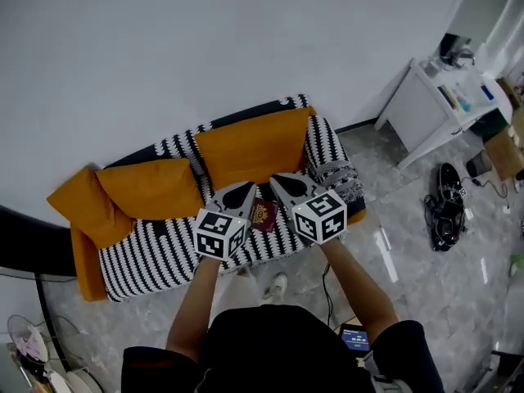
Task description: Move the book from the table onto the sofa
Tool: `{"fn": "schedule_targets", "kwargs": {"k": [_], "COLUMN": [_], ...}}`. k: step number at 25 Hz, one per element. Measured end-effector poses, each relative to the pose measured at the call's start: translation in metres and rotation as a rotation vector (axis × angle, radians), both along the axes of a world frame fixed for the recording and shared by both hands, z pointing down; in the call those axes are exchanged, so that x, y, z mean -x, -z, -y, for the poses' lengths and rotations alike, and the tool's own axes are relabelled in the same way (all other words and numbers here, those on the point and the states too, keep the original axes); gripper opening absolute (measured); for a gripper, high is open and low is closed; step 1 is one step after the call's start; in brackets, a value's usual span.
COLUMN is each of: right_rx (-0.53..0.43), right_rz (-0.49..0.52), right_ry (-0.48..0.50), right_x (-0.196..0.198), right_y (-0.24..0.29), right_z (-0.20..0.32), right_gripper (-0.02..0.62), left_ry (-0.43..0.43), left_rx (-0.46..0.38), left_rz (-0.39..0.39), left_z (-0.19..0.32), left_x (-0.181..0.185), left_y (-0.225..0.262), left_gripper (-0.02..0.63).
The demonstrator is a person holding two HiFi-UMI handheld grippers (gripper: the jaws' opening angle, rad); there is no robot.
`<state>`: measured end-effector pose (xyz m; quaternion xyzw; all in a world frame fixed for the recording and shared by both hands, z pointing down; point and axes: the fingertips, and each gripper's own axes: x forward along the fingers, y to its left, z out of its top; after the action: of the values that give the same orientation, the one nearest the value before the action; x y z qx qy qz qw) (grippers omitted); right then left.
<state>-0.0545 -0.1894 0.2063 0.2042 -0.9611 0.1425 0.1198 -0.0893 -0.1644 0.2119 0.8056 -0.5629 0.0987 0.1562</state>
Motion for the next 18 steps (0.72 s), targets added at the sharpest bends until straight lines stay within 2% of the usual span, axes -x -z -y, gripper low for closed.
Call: {"fn": "schedule_targets", "kwargs": {"k": [14,18], "right_rx": [-0.035,-0.055], "right_rz": [0.053,0.053], "right_ry": [0.036,0.038], "right_x": [0.012,0.022], "right_y": [0.025,0.03], "right_z": [-0.025,-0.039], "right_gripper": [0.017,0.015], "left_ry": [0.019,0.015], "left_rx": [-0.059,-0.071], "left_rz": [-0.057,-0.052], "left_z": [-0.018,-0.031], "left_x": [-0.001,0.008], "left_y": [0.034,0.038], "left_gripper": [0.017,0.017]}}
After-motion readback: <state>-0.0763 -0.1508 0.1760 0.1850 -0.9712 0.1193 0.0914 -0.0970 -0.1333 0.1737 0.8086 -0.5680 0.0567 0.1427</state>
